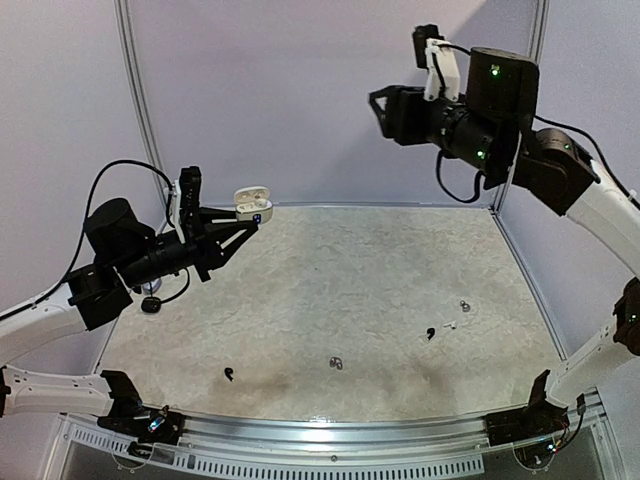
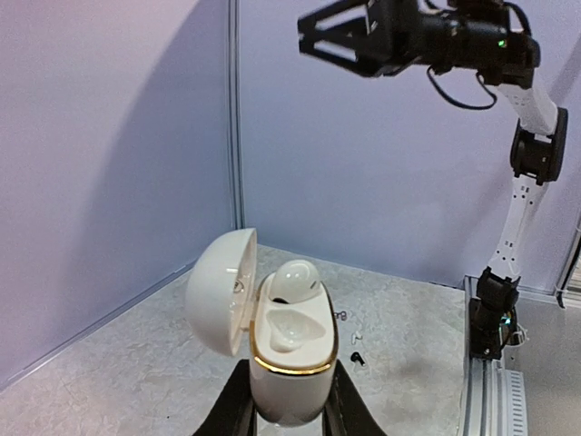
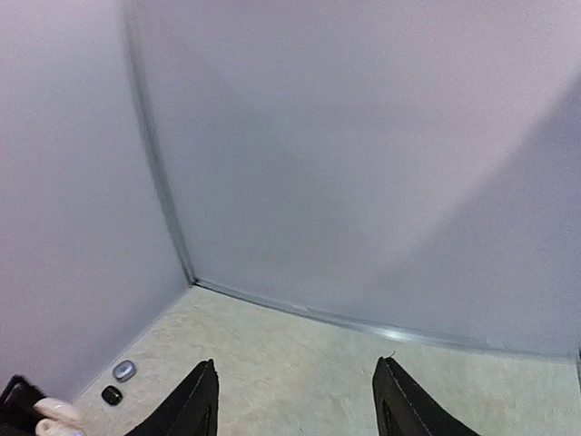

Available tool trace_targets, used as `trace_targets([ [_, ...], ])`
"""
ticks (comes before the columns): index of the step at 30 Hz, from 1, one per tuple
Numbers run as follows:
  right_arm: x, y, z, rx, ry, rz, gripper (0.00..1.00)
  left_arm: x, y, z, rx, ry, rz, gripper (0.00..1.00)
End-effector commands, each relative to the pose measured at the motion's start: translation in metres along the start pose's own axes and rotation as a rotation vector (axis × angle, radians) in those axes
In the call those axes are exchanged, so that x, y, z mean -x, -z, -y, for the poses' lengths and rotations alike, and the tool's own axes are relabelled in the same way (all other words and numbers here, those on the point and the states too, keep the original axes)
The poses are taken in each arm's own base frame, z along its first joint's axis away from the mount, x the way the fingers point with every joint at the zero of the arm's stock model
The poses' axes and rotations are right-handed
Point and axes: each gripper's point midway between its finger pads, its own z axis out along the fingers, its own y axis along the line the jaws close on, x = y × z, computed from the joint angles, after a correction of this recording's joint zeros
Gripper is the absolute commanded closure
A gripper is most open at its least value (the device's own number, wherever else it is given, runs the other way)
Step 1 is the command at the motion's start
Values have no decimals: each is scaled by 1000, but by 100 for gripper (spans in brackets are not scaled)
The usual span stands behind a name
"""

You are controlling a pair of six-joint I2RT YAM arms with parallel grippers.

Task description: Insert the wireless bluetooth earbuds into the charging case

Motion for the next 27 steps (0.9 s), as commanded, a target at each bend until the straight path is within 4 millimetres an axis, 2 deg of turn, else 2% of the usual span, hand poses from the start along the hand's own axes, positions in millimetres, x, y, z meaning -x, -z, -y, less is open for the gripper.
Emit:
trace_targets([
  [1,-112,21,119,-447,-175,-406,39,-5,3,-4,19,-7,-4,100],
  [3,-155,36,159,-583,-275,-543,39,-6,3,-3,18,-11,-7,100],
  [5,-199,49,183,-670,-376,-659,39,-7,4,-3,17,-11,-7,100],
  [9,-272,69,207,-756,-467,-826,34,-8,4,-2,12,-9,-9,100],
  [12,-318,85,222,-838,-468,-943,32,-9,4,-1,8,-14,-9,100],
  [16,-358,99,235,-937,-412,-1057,29,-10,5,-1,5,-11,-10,100],
  [21,-405,104,243,-988,-368,-1191,27,-10,6,0,3,-10,-10,100],
  [24,-426,105,246,-1005,-365,-1231,27,-9,7,1,2,-15,-10,100],
  [27,-438,107,246,-1012,-379,-1244,29,-8,7,1,0,-18,-7,100],
])
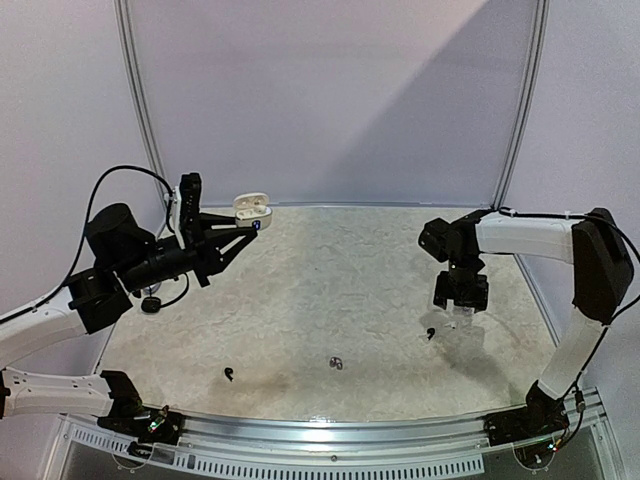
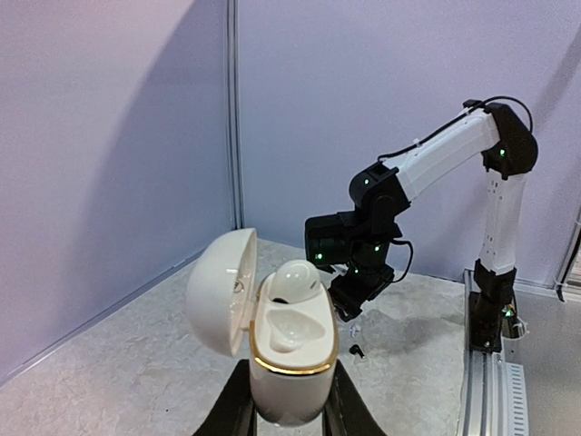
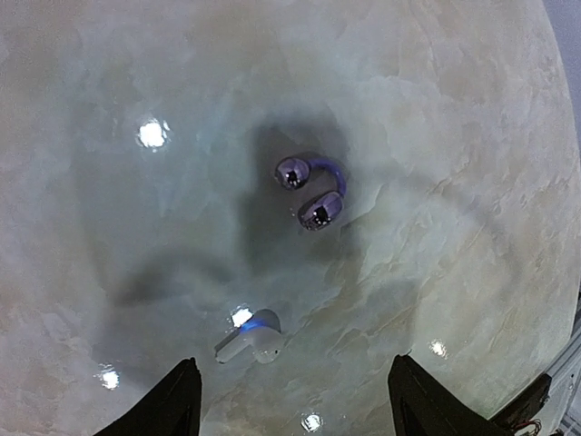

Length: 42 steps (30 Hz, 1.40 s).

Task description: Insert the wireless bluetooth earbuds into the charging case

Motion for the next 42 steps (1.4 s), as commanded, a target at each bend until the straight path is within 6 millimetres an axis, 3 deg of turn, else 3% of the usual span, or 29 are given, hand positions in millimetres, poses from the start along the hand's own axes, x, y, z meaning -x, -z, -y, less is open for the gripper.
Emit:
trace_targets([
  [1,-8,-16,-3,8,-33,-35,29,1,4,0,2,-15,5,100],
  [10,-19,-39,-17,59,-35,-68,33,0,4,1,0,-24,7,100],
  [18,-25,-49,-8,-5,-13,-89,35,1,6,1,3,-35,9,100],
  [42,-39,-40,20,-36,-8,-98,36,2,1,0,-5,-46,5,100],
])
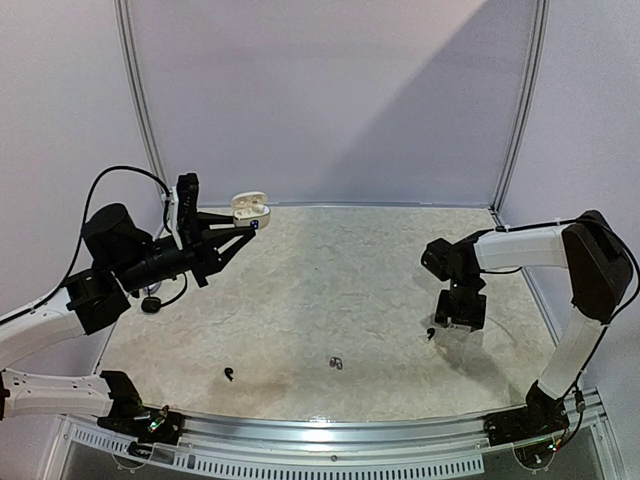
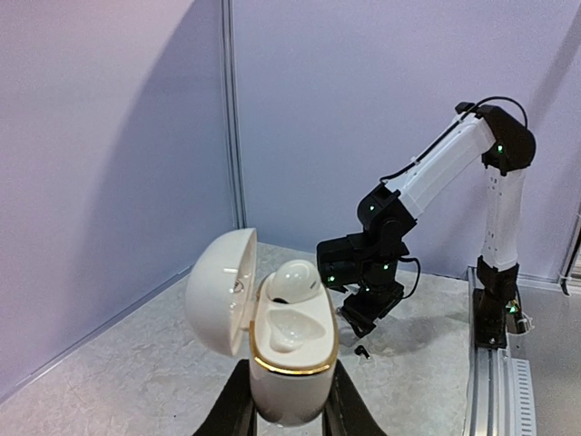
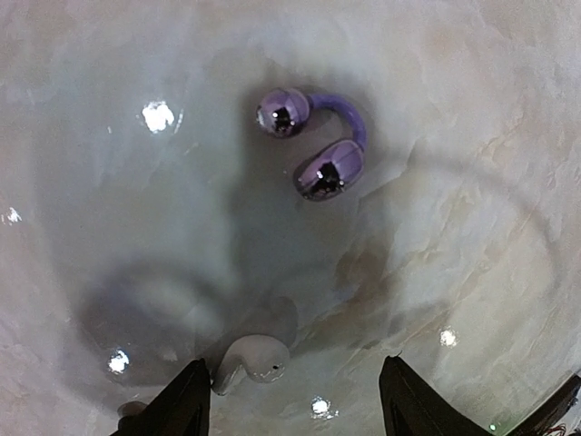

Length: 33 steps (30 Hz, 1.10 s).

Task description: Insert the wireless bluetooth earbuds into the charging case

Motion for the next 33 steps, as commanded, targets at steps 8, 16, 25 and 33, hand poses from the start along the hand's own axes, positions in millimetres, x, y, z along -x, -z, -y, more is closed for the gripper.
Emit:
trace_targets([
  [8,-14,-3,24,-56,9,-31,36,-4,-2,-1,-3,-8,-10,100],
  [16,-6,2,5,22,54,-15,35,-5,-3,-1,-6,-8,-13,100],
  [25,9,-3,-15,74,83,-16,38,-5,-2,-1,-3,-10,-11,100],
  [33,11,-14,-13,75,52,-27,45,-6,-1,-1,0,-15,-15,100],
])
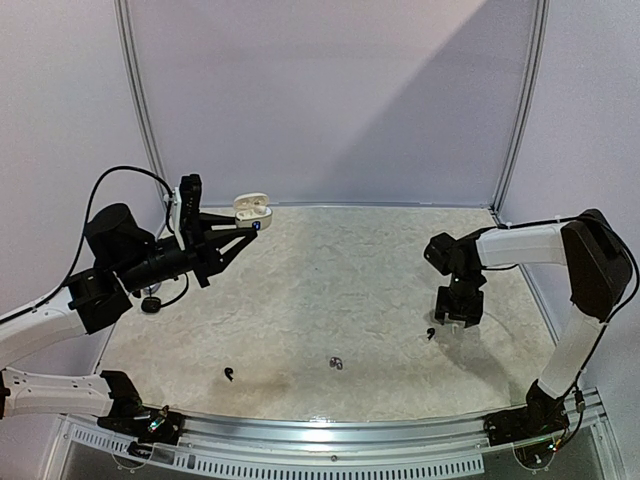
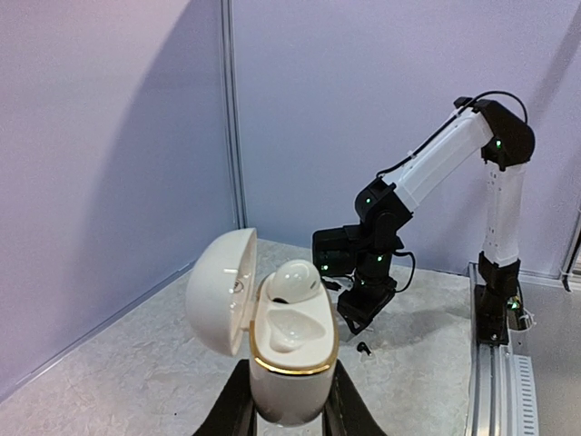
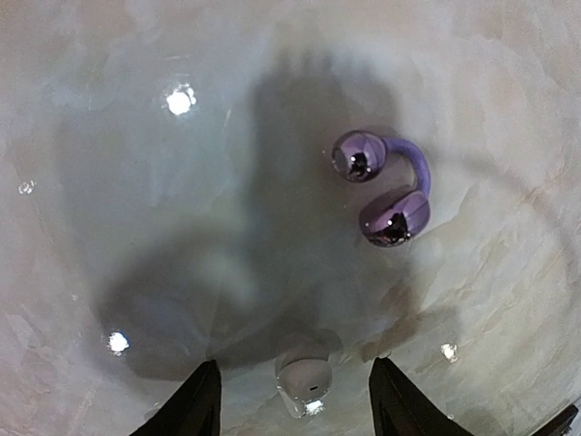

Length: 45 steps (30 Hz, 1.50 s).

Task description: Insert the wireless bluetooth earbuds into the charging case

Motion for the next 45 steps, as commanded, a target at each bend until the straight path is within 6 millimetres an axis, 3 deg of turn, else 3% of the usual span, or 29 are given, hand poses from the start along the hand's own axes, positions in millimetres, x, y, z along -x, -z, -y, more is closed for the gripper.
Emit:
trace_targets([
  [1,3,-13,0,15,-25,-8,46,-3,1,-1,1,-12,-5,100],
  [13,-8,-27,9,88,-114,-38,57,-4,2,-1,2,-11,-10,100],
  [23,-16,-31,15,85,-123,-54,64,-6,2,0,-1,-11,-14,100],
  [34,-19,-30,17,82,-113,-65,78,-6,1,-1,-1,-11,-16,100],
  [40,-12,-21,13,90,-86,-51,82,-7,1,-1,2,-12,-16,100],
  [45,9,6,3,139,-40,13,89,-6,1,-2,8,-13,-14,100],
])
